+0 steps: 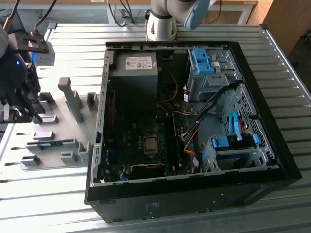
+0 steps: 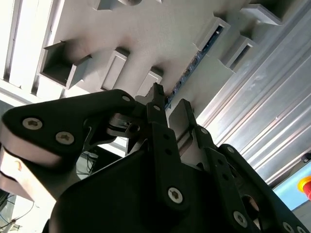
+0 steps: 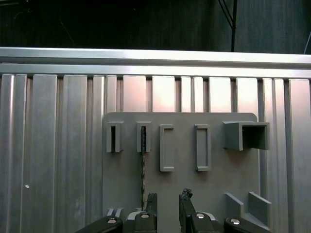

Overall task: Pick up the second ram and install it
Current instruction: 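Pick up the second ram and move it above second insertion slot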

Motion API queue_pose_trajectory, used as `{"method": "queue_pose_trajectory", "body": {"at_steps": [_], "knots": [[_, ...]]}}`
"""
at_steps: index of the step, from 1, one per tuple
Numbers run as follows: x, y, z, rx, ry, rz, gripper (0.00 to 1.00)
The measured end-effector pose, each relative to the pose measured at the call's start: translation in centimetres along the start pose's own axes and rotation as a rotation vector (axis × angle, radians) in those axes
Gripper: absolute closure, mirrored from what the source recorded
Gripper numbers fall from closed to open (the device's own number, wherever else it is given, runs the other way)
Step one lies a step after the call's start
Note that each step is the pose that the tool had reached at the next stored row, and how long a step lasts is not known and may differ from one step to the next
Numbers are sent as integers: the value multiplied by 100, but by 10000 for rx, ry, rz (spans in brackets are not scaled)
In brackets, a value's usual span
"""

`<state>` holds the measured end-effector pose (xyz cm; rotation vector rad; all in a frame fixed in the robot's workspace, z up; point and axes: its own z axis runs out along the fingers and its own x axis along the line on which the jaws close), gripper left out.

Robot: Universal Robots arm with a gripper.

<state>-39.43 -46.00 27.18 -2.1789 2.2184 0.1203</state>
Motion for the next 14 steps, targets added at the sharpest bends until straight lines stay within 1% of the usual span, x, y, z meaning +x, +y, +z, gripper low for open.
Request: {"method": "queue_pose_trajectory", "body": {"at_steps": [5, 14], "knots": [[20, -2, 40, 3, 5, 1, 68], [91, -7, 198, 0, 15, 2, 68]]}}
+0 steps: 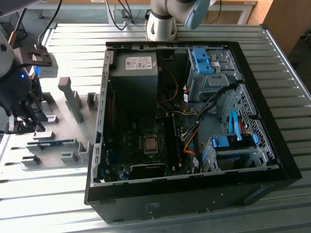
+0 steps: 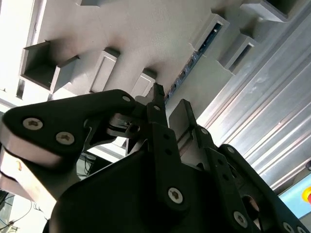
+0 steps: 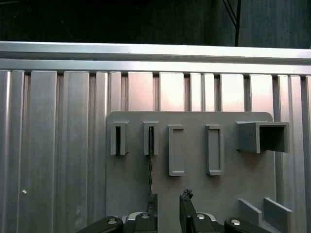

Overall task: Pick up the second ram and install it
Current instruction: 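Pick up the second ram and move it above second insertion slot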

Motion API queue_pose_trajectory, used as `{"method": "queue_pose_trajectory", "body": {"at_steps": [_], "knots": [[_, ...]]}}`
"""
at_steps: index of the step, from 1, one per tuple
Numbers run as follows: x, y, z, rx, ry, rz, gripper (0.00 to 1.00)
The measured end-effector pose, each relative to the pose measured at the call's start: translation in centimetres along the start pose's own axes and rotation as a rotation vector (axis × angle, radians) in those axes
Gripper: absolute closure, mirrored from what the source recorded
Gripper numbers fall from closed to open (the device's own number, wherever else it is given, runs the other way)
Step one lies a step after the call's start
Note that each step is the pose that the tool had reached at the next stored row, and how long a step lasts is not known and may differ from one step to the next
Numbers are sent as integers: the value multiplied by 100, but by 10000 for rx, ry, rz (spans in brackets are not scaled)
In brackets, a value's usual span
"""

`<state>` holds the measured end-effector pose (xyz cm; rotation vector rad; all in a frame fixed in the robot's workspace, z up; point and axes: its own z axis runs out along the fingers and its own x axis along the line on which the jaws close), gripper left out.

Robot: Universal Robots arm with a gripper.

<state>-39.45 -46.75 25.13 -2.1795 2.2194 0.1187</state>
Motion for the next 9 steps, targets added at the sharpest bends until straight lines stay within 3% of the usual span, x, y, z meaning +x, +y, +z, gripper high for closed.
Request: {"method": "queue_pose_trajectory", "body": {"at_steps": [4, 9], "knots": [[15, 12, 56, 1, -1, 0, 68], [17, 16, 67, 0, 0, 0, 68]]}}
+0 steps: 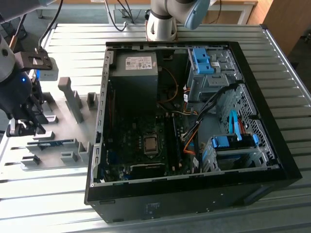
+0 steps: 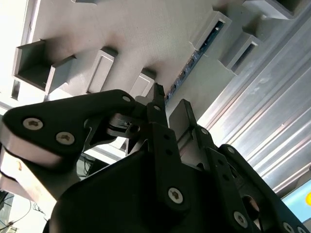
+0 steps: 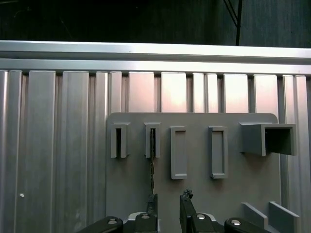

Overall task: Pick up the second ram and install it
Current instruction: 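Pick up the second ram and move it above second insertion slot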

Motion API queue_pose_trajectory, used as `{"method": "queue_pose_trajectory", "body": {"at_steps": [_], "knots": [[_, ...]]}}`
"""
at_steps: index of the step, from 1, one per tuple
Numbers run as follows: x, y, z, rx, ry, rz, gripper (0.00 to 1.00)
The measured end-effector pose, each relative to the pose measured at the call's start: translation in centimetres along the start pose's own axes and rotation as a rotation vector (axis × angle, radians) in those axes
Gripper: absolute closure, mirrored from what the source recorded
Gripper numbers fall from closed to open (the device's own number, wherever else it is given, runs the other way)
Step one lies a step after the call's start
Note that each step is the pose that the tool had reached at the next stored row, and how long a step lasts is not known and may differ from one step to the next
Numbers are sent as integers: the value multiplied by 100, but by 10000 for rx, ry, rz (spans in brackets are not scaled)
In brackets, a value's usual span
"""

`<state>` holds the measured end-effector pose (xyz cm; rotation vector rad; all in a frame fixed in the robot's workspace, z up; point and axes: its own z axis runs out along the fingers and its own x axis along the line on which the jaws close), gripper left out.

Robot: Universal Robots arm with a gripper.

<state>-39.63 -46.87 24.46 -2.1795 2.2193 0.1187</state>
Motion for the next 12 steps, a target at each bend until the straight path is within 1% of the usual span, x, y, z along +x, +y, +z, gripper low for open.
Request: {"method": "queue_pose_trajectory", "body": {"at_steps": [3, 6, 12], "knots": [[0, 0, 3, 0, 0, 0, 68], [8, 0, 22, 1, -1, 1, 68], [31, -4, 95, 1, -1, -1, 68]]}}
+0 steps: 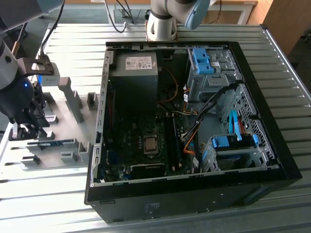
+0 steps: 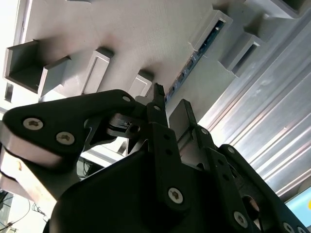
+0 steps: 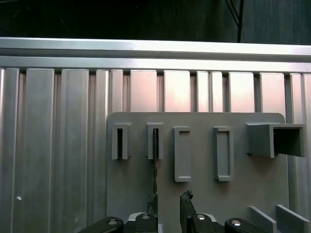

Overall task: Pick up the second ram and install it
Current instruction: 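Pick up the second ram and move it above second insertion slot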

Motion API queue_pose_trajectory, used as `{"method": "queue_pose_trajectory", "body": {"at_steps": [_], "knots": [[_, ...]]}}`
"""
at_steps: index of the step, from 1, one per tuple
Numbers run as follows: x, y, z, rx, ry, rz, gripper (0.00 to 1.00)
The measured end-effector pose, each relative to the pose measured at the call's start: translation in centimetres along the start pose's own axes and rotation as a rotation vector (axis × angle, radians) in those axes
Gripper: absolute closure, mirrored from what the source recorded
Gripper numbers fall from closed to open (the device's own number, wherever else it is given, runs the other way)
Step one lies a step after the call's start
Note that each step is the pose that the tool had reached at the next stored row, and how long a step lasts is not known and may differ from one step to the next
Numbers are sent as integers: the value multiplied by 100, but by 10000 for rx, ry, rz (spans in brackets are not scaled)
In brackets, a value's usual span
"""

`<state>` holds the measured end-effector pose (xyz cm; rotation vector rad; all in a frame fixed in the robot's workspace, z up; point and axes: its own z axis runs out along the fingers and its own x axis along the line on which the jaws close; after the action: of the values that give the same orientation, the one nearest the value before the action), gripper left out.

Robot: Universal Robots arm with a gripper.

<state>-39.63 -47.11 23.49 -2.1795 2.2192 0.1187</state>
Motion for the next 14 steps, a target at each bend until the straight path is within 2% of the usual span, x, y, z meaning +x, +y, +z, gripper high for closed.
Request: {"method": "queue_pose_trajectory", "body": {"at_steps": [3, 7, 14], "knots": [[7, -1, 39, 1, 10, 2, 68], [20, -2, 75, -5, 119, -3, 68], [50, 1, 146, -30, 127, -189, 68]]}}
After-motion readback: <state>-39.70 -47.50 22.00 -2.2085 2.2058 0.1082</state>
